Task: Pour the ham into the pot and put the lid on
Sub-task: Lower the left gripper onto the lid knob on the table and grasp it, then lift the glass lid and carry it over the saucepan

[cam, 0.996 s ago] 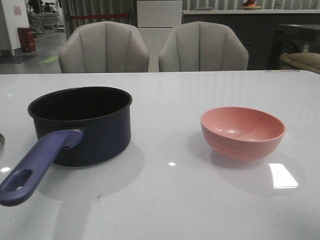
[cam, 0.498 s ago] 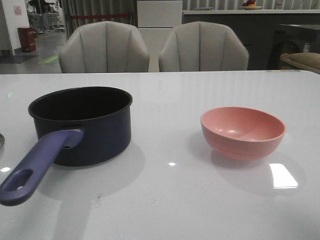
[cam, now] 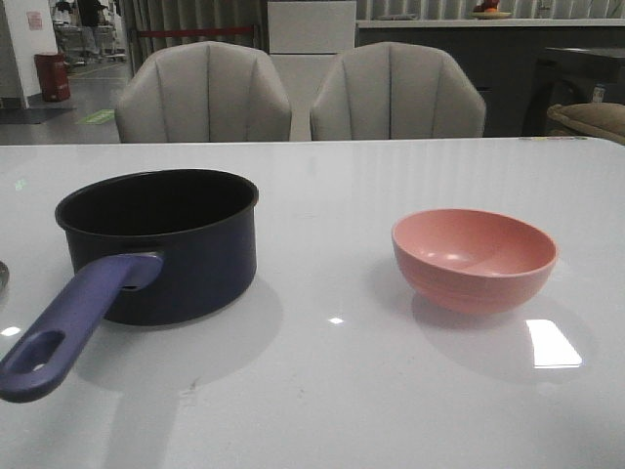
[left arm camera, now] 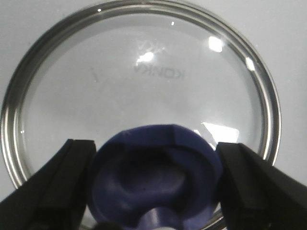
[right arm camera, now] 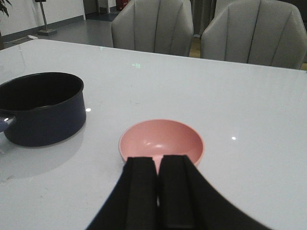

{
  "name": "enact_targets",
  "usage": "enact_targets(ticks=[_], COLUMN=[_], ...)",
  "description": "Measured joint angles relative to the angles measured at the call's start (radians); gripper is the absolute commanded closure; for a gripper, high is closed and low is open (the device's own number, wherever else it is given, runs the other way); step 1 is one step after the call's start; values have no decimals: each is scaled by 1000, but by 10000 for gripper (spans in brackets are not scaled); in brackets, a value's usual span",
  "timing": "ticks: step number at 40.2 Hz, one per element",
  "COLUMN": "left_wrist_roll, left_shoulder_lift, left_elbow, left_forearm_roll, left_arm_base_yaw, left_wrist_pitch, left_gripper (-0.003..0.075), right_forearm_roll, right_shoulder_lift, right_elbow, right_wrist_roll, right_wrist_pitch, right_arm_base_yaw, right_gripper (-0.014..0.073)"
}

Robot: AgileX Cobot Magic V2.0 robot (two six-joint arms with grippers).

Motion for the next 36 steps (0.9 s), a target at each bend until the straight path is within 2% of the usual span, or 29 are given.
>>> enact_targets(ticks=[6,20,27,36], left_wrist_roll=[0,6,14,47], left_shoulder_lift=[-2,-58,-121,-192], left_elbow=[0,2,-58,-185], left_forearm_roll=[0,6,10,17], left_arm_base_yaw=[0,0,-10,-106], left_wrist_pitch=[-2,-2,16,51], left_gripper=[337,338,338,338], right_forearm_roll=[0,0,0,0], right_shoulder_lift=[0,0,0,0], right_elbow=[0,0,0,0], right_wrist_roll=[0,0,0,0], right_wrist_pitch=[0,0,0,0], right_arm_base_yaw=[0,0,0,0], right_gripper=[444,444,444,444])
